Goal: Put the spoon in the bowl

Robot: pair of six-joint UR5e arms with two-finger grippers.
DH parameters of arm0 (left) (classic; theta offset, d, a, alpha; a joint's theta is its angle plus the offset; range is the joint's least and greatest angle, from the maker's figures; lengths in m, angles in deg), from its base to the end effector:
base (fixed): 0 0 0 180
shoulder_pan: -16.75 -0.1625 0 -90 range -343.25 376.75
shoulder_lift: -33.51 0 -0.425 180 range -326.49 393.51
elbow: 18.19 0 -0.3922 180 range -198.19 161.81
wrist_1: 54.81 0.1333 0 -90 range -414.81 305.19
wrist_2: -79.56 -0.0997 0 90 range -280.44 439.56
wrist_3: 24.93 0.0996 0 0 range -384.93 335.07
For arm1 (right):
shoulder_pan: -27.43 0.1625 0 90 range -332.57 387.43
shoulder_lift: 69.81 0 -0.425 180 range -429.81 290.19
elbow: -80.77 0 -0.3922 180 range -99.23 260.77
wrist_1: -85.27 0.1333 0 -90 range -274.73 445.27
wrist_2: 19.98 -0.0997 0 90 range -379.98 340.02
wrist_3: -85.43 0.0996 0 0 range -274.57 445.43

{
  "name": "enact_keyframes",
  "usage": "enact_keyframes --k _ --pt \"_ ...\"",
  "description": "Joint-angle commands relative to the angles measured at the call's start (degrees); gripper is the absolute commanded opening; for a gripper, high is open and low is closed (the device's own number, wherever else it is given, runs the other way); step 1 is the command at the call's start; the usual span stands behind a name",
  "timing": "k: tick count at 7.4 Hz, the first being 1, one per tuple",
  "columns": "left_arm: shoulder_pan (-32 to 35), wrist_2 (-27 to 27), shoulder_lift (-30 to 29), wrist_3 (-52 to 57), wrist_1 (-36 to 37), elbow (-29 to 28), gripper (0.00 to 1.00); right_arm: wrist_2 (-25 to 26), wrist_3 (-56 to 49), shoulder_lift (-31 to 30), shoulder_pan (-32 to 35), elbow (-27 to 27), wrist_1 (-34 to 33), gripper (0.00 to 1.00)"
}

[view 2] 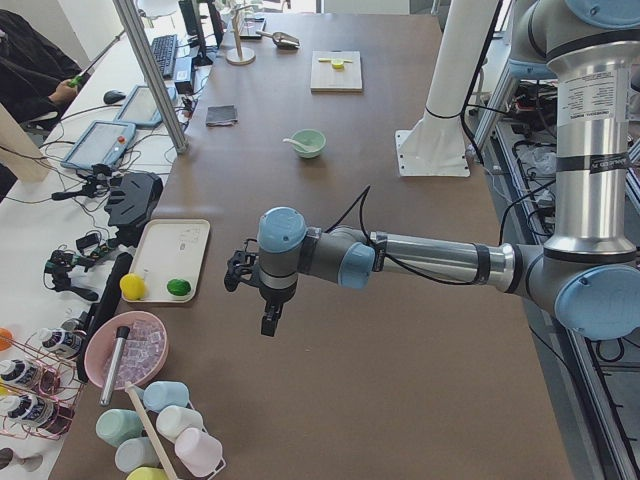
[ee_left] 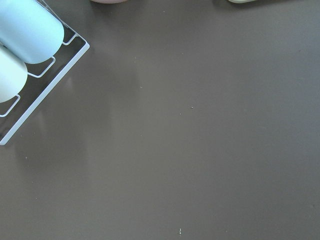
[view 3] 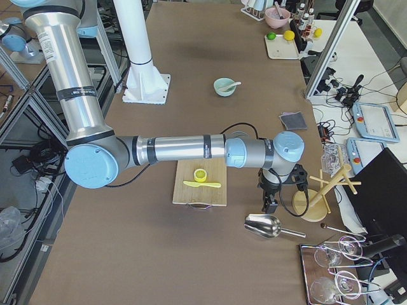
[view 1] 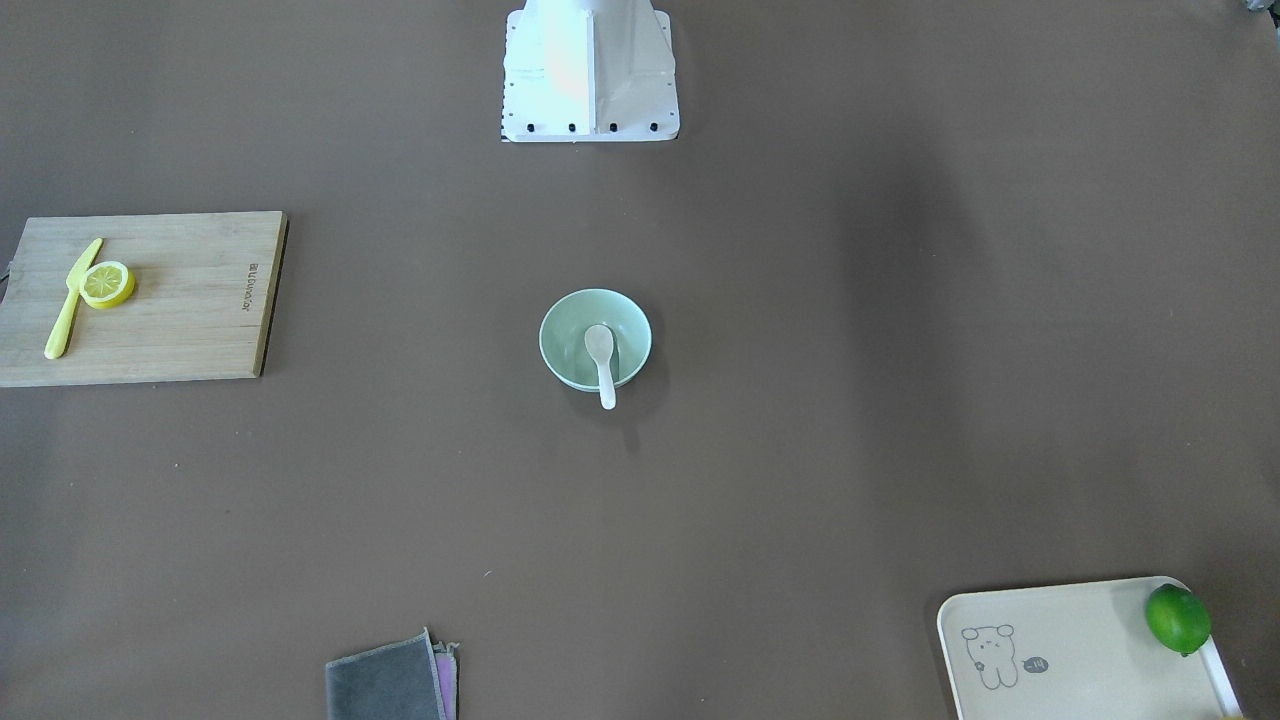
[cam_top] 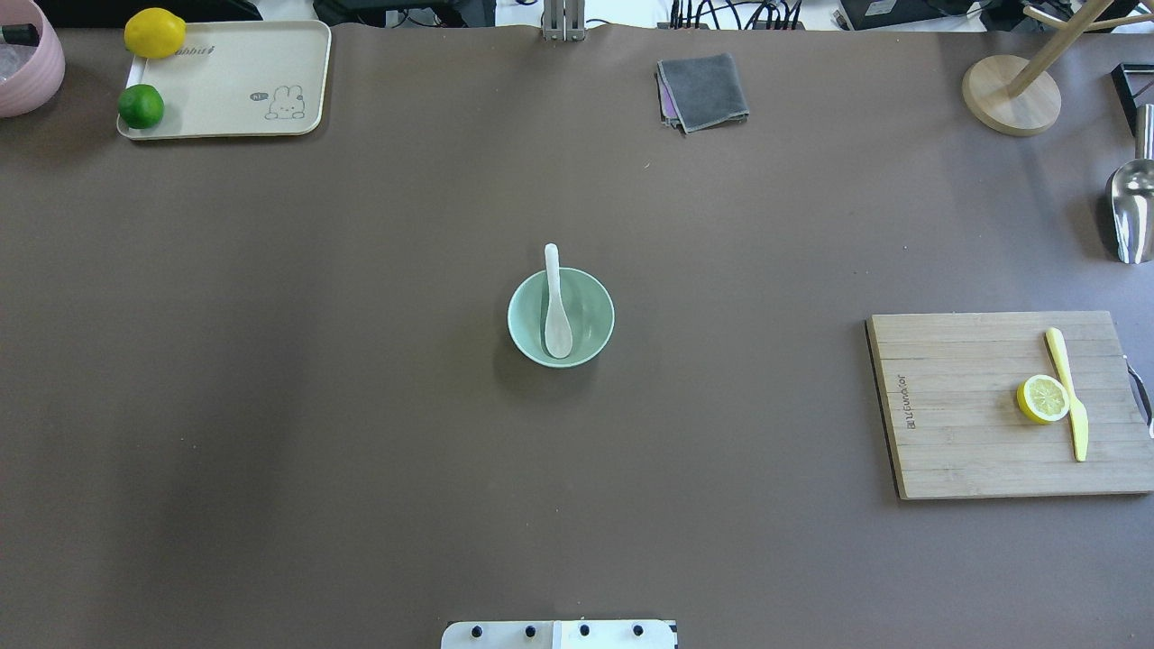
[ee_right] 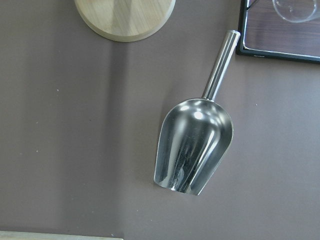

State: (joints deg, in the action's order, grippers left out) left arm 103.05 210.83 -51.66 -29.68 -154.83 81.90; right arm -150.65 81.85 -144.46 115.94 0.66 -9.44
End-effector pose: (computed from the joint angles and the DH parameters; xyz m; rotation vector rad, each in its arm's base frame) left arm -0.0371 -0.4740 0.5960 0.2016 0.7327 0.0786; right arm 0.0527 -0.6052 0.6093 0.0255 -0.7097 -0.0894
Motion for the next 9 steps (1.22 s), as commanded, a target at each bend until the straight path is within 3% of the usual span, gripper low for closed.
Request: enact_keyframes --k 1,4,6,9 --pt "0.09 -0.05 -0.18 -0.08 0.00 0.28 0.98 1.47 -0.02 -0.32 0.08 0.04 5.20 1.00" --pt "0.09 0.04 0.08 0.00 0.00 0.20 0.98 -0.18 0.16 -1.46 0.17 0.75 6.39 1.00" --pt "0.09 0.04 0.17 0.00 0.00 0.11 0.98 -6.33 0.77 -2.08 0.17 0.84 6.12 1.00" --pt "0.09 -0.05 0.09 0.00 0.00 -0.07 0.98 -5.92 6.22 -1.29 0.08 0.66 6.64 1.00"
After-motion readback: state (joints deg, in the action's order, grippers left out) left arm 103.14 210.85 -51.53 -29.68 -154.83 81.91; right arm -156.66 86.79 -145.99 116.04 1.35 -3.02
